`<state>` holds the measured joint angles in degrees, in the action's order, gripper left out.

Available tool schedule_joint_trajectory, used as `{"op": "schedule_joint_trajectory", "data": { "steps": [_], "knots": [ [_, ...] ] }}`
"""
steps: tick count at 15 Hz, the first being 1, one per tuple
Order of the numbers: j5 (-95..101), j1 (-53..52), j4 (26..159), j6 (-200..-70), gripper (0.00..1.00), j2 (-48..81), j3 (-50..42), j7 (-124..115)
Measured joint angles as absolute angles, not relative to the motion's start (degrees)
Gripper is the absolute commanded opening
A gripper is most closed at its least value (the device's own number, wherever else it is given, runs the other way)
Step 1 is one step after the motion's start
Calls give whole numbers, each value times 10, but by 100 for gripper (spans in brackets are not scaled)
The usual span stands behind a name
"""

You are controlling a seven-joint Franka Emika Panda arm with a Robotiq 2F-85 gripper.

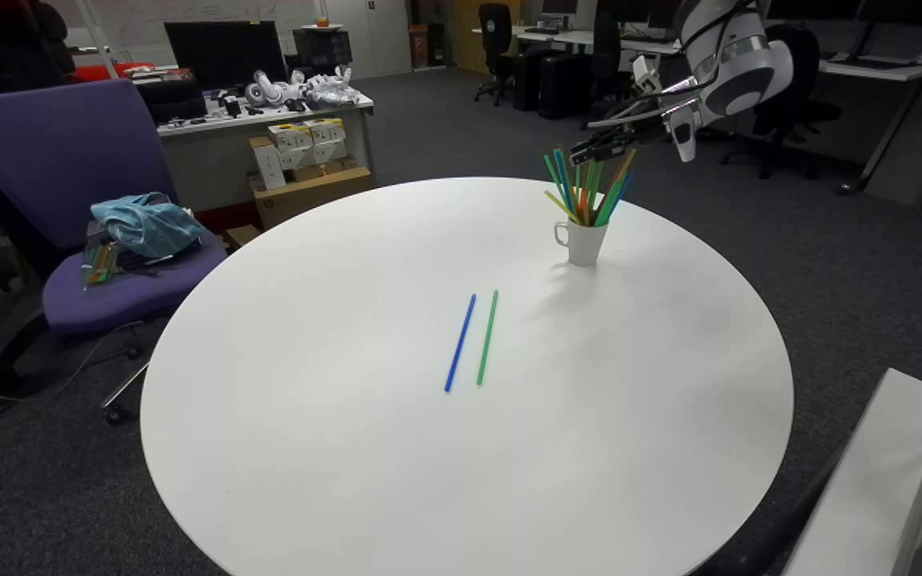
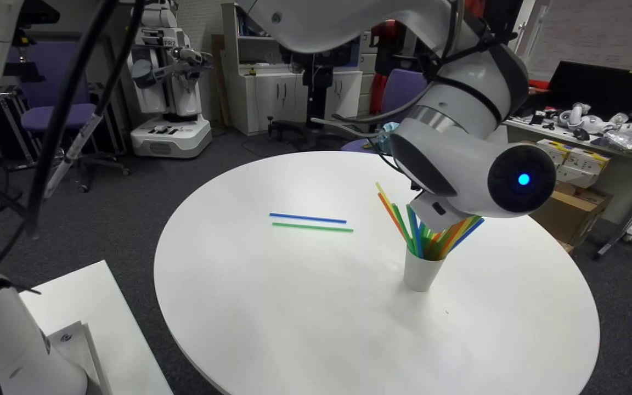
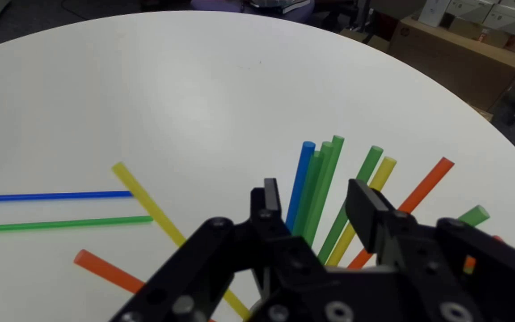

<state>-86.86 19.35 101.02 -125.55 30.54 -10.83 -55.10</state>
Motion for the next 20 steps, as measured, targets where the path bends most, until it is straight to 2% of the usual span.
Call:
{"op": "schedule_joint_trajectory", "data": {
  "steps": [3,8,15,20],
  "knots": [
    [-863,193,1009,-1256,100,306,-108,-550],
    [-803,173,996,-1269,100,298,-112,-549],
    [-599,60,995,-1385,100,210,-113,-567],
    [-456,5,1001,-1400,100,182,-81,-567]
  ]
}}
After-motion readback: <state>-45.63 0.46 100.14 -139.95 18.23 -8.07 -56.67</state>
